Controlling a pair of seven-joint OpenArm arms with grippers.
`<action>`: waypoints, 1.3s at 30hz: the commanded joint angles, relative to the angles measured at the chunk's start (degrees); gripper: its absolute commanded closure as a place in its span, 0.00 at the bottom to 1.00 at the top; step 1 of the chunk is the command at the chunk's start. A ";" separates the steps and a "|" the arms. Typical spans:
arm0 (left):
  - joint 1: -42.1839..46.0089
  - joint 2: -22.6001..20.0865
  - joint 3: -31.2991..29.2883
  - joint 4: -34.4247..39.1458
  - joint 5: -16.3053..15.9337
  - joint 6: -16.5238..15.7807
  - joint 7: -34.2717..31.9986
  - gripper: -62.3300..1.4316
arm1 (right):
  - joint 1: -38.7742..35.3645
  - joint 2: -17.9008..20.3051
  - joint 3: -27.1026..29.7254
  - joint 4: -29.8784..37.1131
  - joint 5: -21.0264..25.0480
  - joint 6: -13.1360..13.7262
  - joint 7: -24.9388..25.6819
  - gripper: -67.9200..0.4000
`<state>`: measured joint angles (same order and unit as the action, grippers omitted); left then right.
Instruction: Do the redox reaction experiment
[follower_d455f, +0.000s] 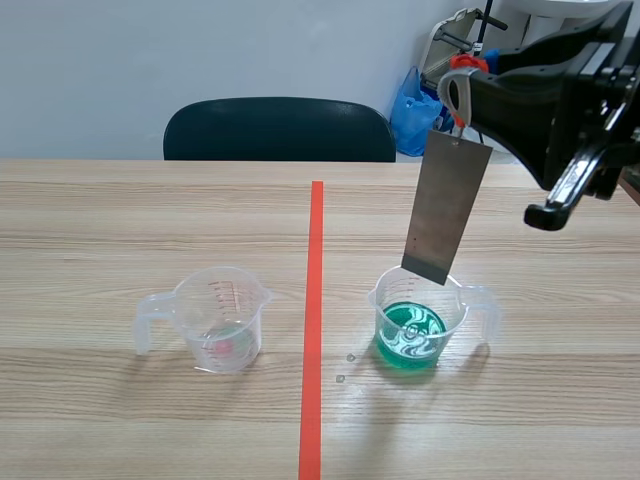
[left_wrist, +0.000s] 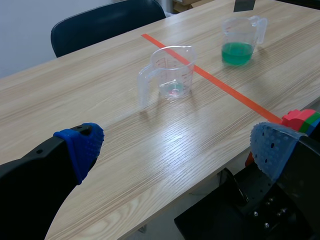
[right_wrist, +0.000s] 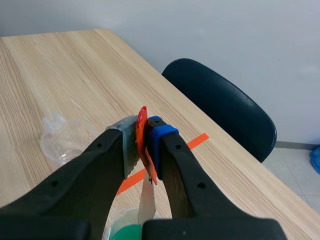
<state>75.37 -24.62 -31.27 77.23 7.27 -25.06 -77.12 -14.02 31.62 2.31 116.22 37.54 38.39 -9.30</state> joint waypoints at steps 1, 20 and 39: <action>0.07 0.13 -0.37 0.37 -0.59 0.11 -1.11 0.00 | 0.52 0.57 0.79 1.05 0.63 -0.17 1.03 0.98; 0.07 0.11 -0.37 0.37 -0.59 0.11 -2.29 0.00 | 0.52 0.57 0.79 1.05 0.63 -0.17 1.03 0.98; 0.07 0.13 -0.37 0.37 -0.59 0.11 -2.99 0.00 | 0.52 0.57 0.79 1.05 0.63 -0.17 1.03 0.98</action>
